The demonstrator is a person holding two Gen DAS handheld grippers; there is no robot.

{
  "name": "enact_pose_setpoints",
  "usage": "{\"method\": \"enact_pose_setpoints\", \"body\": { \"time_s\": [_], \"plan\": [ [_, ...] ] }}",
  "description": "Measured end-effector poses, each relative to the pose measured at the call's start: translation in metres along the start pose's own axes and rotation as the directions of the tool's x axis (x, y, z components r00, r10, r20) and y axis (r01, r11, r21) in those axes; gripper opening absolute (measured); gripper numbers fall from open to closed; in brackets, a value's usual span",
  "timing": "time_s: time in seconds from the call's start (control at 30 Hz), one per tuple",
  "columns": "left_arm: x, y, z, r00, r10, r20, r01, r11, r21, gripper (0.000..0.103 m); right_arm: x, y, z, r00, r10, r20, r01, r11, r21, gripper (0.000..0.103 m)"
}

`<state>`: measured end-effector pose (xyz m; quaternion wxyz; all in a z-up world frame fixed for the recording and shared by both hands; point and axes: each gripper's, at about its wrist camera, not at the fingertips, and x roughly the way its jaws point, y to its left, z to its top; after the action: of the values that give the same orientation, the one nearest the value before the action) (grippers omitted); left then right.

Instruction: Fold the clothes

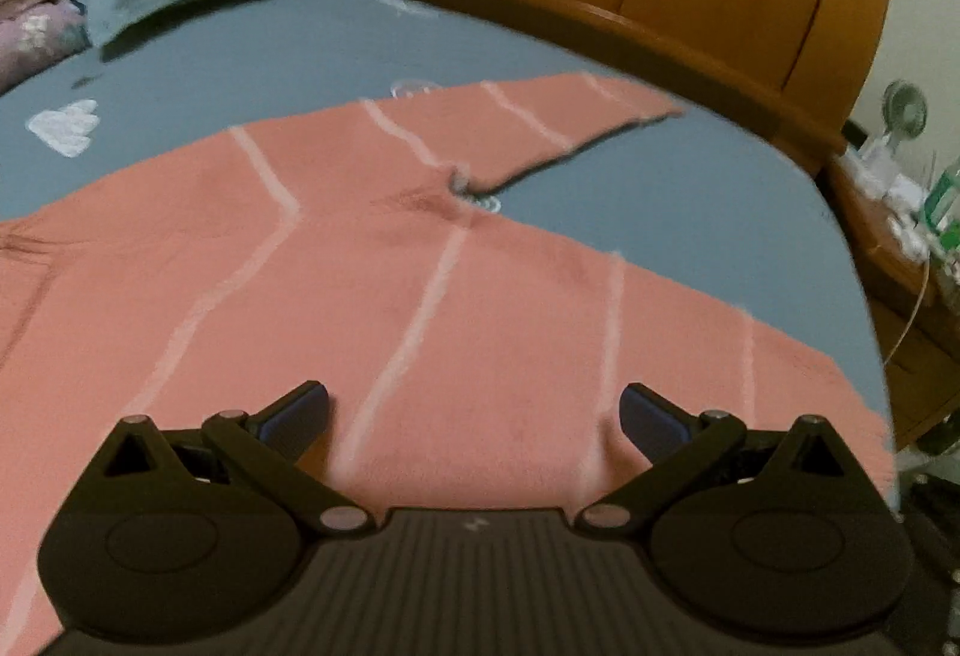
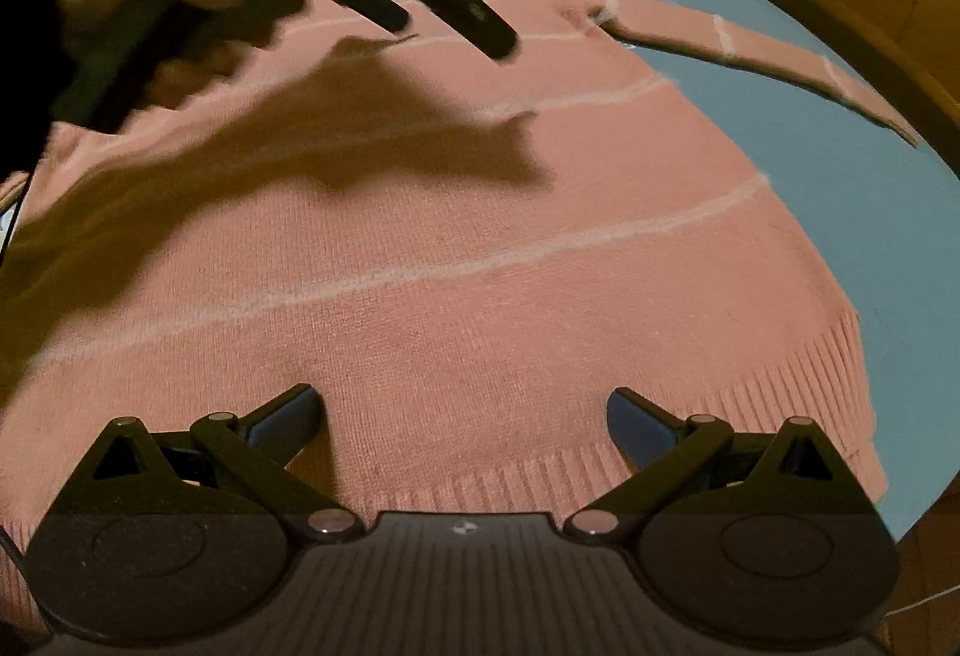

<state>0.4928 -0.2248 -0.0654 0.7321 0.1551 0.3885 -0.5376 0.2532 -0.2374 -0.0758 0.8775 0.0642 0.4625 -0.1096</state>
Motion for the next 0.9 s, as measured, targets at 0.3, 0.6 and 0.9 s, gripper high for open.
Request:
{"method": "enact_pose_setpoints", "body": {
  "time_s": [0.3,0.6,0.9],
  "plan": [
    [-0.007,-0.023,-0.016,0.993,-0.093,-0.071,0.093,0.996,-0.002,0.102,-0.002,-0.001,-0.004,1.000,0.001,0.030,-0.002,1.000,0.012,0.103],
    [-0.068,-0.018,-0.070,0.996,0.040,-0.085,-0.043,0.998,-0.041,0.102,0.002,-0.007,0.002,0.999,0.033,0.016,-0.032,0.999,-0.024,0.103],
    [-0.106,-0.005,-0.123,0.978,0.117,-0.171,-0.156,0.959,-0.237,0.102,0.005,-0.007,0.008,0.999,0.044,-0.016,-0.045,0.998,-0.047,0.103]
  ]
}}
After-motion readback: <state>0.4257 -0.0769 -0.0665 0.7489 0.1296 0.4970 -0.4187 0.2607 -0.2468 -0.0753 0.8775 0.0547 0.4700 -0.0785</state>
